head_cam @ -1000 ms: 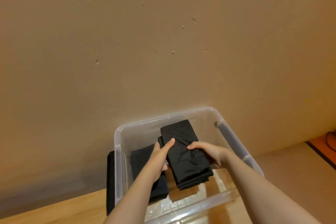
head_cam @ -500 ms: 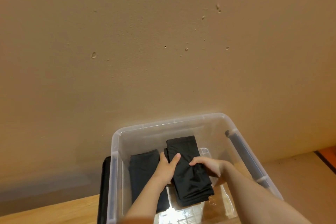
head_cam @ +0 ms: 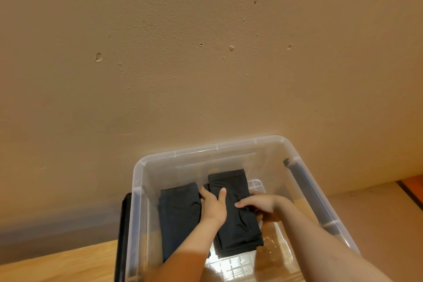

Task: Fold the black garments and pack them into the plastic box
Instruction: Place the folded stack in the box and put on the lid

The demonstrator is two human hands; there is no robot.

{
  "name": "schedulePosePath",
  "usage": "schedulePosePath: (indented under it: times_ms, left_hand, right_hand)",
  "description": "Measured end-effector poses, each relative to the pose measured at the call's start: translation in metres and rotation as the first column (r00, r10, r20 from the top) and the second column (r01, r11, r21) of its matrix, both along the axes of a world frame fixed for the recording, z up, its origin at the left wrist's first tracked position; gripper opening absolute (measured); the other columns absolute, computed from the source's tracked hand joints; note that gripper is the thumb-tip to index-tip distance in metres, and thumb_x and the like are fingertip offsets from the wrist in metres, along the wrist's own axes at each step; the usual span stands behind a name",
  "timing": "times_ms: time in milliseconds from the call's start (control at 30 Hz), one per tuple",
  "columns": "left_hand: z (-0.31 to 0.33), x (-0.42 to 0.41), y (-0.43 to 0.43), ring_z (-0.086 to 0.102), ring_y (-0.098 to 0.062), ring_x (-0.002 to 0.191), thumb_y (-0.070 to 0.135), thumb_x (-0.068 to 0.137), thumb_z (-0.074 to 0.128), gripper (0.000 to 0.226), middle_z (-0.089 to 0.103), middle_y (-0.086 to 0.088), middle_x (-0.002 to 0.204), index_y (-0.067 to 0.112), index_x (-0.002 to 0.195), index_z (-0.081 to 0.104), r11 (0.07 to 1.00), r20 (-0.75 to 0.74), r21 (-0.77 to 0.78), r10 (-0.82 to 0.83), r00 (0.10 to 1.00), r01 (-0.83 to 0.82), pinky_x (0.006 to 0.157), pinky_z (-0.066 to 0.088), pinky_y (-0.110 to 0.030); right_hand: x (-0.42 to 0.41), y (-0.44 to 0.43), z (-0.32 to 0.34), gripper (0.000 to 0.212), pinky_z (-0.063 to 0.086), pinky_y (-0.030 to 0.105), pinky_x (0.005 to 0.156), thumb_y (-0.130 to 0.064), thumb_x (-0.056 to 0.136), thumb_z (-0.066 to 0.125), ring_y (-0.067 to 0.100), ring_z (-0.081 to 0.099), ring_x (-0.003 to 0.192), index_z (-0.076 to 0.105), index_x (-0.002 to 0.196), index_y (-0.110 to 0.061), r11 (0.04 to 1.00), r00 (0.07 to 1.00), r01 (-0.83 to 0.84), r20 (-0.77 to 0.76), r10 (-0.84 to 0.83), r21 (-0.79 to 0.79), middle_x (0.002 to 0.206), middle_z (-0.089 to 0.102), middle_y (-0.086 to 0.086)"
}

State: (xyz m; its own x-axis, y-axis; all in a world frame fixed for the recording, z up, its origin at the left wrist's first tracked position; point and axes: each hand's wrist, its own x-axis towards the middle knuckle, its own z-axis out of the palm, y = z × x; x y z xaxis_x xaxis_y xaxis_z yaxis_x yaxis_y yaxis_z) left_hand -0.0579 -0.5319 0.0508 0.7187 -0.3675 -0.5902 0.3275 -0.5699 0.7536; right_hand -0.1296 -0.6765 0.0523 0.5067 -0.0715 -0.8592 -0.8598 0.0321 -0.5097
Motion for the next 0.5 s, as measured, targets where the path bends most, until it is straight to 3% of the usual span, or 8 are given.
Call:
schedulePosePath:
  times_ms: [100, 200, 300, 400, 500]
  left_hand:
    - [0.009, 0.005, 0.006, 0.023, -0.03, 0.145, 0.04, 0.101, 0.045, 0.078, 0.014, -0.018, 0.16, 0.005, 0.153, -0.002, 0.993, 0.045, 0.018, -0.113, 0.993, 0.113, 0.114, 0.025, -0.036]
    - [0.021, 0.008, 0.018, 0.026, -0.027, 0.143, 0.039, 0.1, 0.048, 0.074, 0.02, -0.016, 0.158, 0.005, 0.153, 0.009, 0.982, 0.139, 0.022, -0.188, 0.972, 0.186, 0.112, 0.027, -0.032]
    - [0.031, 0.006, 0.032, 0.031, -0.023, 0.139, 0.037, 0.099, 0.051, 0.064, 0.031, -0.01, 0.153, 0.01, 0.15, 0.024, 0.982, 0.332, 0.02, -0.184, 0.925, 0.188, 0.112, 0.029, -0.032]
    - [0.034, 0.004, 0.049, 0.02, -0.023, 0.143, 0.048, 0.099, 0.043, 0.067, 0.026, -0.007, 0.155, 0.011, 0.15, 0.022, 0.935, 0.505, 0.298, -0.324, 0.8, 0.191, 0.115, 0.022, -0.036]
    - [0.024, 0.006, 0.068, -0.008, -0.029, 0.149, 0.06, 0.098, 0.029, 0.082, -0.008, -0.01, 0.163, 0.012, 0.155, -0.005, 0.762, 0.355, 0.578, -0.557, 0.751, 0.292, 0.12, 0.004, -0.042]
  right_hand:
    - [-0.002, -0.004, 0.002, 0.05, 0.055, 0.033, 0.075, -0.03, 0.084, 0.072, 0.028, 0.061, 0.11, 0.05, 0.128, -0.02, 0.999, 1.0, 0.018, 0.021, -0.017, -0.05, 0.118, 0.062, 0.007]
    - [-0.003, -0.003, 0.008, 0.055, 0.054, 0.031, 0.069, -0.033, 0.082, 0.073, 0.026, 0.061, 0.108, 0.049, 0.128, -0.017, 0.999, 1.0, -0.008, 0.001, 0.008, -0.046, 0.118, 0.061, 0.007]
    - [-0.004, -0.001, 0.013, 0.068, 0.054, 0.035, 0.075, -0.044, 0.071, 0.08, 0.027, 0.061, 0.11, 0.052, 0.127, -0.017, 0.999, 1.0, -0.023, 0.002, 0.023, -0.029, 0.121, 0.062, 0.007]
    - [-0.003, 0.002, 0.017, 0.072, 0.056, 0.04, 0.083, -0.049, 0.07, 0.081, 0.028, 0.062, 0.111, 0.052, 0.128, -0.018, 0.999, 0.999, -0.03, 0.022, 0.03, -0.023, 0.122, 0.063, 0.008]
    - [-0.003, 0.006, 0.02, 0.08, 0.055, 0.038, 0.086, -0.061, 0.073, 0.072, 0.025, 0.061, 0.111, 0.046, 0.134, -0.017, 0.999, 0.999, -0.037, 0.024, 0.038, -0.037, 0.124, 0.061, 0.007]
